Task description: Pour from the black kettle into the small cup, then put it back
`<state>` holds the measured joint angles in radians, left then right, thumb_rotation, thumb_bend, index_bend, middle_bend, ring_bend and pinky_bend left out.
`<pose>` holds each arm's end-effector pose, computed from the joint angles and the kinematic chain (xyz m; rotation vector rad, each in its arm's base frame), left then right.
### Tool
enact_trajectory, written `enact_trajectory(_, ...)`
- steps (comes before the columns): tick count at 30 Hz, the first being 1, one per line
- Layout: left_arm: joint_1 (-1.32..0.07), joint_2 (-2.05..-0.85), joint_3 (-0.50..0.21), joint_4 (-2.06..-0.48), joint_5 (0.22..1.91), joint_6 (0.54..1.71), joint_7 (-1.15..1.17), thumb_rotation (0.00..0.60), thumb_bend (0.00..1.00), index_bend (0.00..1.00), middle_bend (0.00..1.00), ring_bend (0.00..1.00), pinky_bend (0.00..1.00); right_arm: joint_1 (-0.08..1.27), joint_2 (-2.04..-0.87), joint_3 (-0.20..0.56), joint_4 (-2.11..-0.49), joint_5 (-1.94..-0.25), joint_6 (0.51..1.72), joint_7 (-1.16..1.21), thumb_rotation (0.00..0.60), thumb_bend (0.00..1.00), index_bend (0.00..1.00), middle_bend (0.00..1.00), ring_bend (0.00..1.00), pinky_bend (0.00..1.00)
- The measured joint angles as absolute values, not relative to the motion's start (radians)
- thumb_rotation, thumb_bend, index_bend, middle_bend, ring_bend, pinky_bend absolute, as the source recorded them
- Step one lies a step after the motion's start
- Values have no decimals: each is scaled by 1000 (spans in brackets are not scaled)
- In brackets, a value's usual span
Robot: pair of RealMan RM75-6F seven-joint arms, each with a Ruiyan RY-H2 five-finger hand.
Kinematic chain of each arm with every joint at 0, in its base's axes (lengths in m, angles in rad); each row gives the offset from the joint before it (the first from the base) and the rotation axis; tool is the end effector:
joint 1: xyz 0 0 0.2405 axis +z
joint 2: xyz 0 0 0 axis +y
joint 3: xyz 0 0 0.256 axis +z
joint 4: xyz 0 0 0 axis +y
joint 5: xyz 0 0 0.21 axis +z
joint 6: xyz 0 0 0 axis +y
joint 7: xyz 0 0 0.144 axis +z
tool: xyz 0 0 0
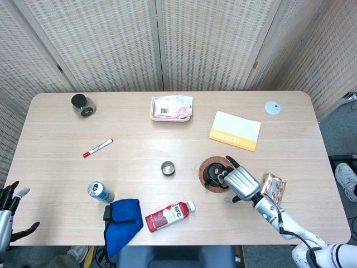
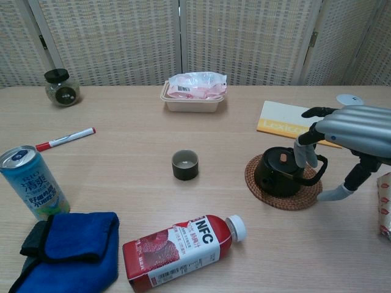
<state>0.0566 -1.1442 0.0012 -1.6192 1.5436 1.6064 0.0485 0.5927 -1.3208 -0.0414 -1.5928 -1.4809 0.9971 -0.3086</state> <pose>-0.3200 0.1257 0.1573 -1.3075 -0.9071 -0.8495 -0.2089 -0.2714 0.0210 2.1353 -0.7072 0.7546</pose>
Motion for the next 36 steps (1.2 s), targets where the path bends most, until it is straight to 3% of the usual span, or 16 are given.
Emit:
enact_trajectory(11, 56, -1147, 1, -1612, 1541, 1603, 39, 600, 56, 176, 23, 33, 0, 596, -1355, -29, -1557, -1469, 978, -343, 418, 0, 463, 496, 332, 0)
enact_trajectory(36, 61, -1148, 0, -1599, 1533, 1603, 23, 600, 56, 176, 23, 31, 0, 590, -1389, -19, -1540, -1425, 952, -415, 428, 0, 471, 521, 452, 0)
